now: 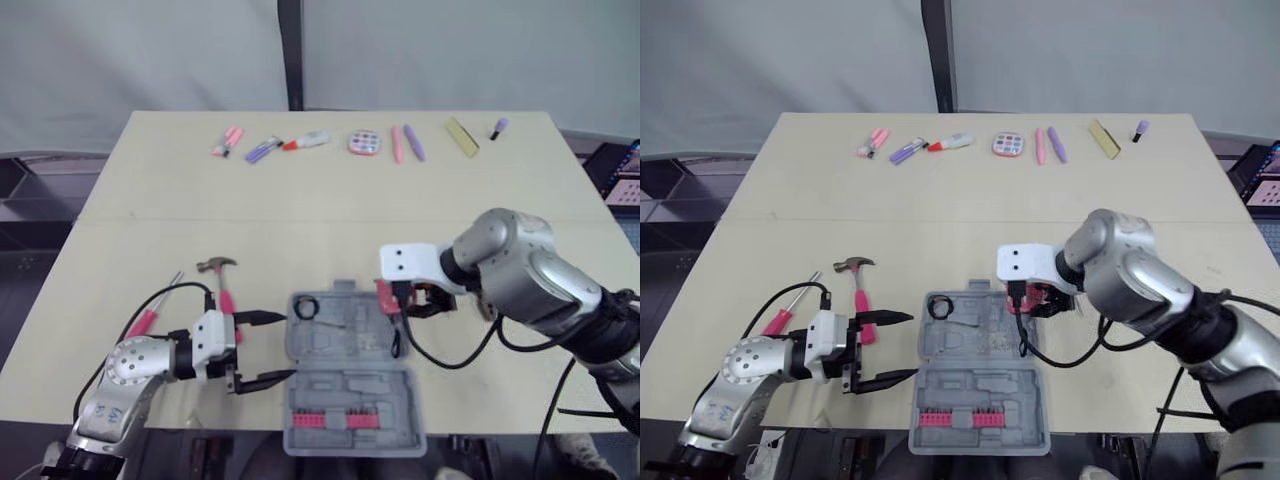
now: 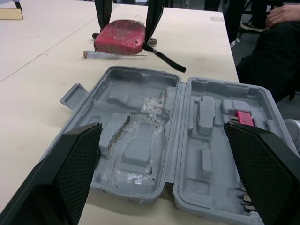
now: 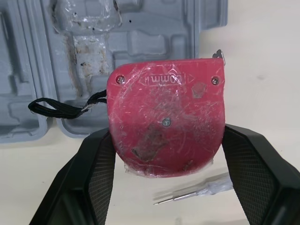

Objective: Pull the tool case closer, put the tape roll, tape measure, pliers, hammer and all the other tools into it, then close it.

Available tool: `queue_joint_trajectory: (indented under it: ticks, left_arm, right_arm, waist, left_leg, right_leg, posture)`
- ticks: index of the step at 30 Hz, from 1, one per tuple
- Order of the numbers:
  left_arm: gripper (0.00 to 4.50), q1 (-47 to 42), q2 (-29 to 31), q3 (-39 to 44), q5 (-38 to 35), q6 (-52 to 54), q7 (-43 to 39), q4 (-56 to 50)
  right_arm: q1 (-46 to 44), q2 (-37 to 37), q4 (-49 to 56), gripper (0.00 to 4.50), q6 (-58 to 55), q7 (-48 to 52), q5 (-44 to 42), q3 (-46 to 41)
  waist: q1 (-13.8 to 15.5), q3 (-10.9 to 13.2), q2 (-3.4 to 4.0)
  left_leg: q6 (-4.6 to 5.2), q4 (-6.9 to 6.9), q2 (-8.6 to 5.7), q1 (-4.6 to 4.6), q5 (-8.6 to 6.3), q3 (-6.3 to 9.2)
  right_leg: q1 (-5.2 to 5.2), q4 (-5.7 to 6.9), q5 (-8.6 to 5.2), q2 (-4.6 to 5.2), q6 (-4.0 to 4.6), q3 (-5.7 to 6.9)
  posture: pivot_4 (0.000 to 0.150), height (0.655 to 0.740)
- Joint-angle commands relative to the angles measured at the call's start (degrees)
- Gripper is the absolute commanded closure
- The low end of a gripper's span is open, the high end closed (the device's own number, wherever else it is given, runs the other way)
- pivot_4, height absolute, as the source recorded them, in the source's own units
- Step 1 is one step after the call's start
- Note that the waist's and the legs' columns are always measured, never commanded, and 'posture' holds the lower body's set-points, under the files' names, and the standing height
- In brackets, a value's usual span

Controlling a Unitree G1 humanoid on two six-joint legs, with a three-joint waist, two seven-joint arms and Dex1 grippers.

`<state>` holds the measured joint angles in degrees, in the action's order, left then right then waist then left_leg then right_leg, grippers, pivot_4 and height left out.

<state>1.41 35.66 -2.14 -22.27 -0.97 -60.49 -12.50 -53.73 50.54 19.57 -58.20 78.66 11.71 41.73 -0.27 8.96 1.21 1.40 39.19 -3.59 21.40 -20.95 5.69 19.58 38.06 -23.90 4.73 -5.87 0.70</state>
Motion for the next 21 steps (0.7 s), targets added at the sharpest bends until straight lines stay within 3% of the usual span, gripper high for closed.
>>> queue_joint_trajectory:
  ticks: [1,8,21]
  left_arm:
    - [0.00,0.1,-0.4,0.4,0.1,-0.9,0.4,-0.5]
    - [0.00,0.0,-0.4,-0.2,1.3,-1.8,0.3,0.0]
    - [0.00,1.3,-1.9,-0.5,2.4,-3.1,1.0,0.2]
  right_arm:
    - [-2.0,-1.5,0.0,1.57,-2.3,0.2,0.6,2.6]
    - [-3.4,-5.8,-4.6,1.57,-2.5,-2.6,2.7,7.8]
    - [-4.8,-7.2,-7.8,1.57,0.5,-2.9,7.1,12.6]
  waist:
    - [-0.1,0.0,0.00]
    - [-0.7,0.0,-0.01]
    - [-1.4,0.0,-0.01]
  left_leg:
    - [0.00,0.00,0.00,0.00,0.00,0.00]
    - [-0.02,0.01,-0.01,-0.01,0.00,0.01]
    - [-0.09,0.00,-0.02,-0.01,-0.02,0.03]
  right_leg:
    - [0.01,0.02,0.00,0.00,0.00,0.01]
    - [0.15,0.50,0.00,0.02,0.00,0.05]
    - [0.38,0.69,0.00,0.06,0.00,0.12]
  posture:
    - [0.150,0.7134]
    - [0.150,0.7134]
    - [0.150,0.7134]
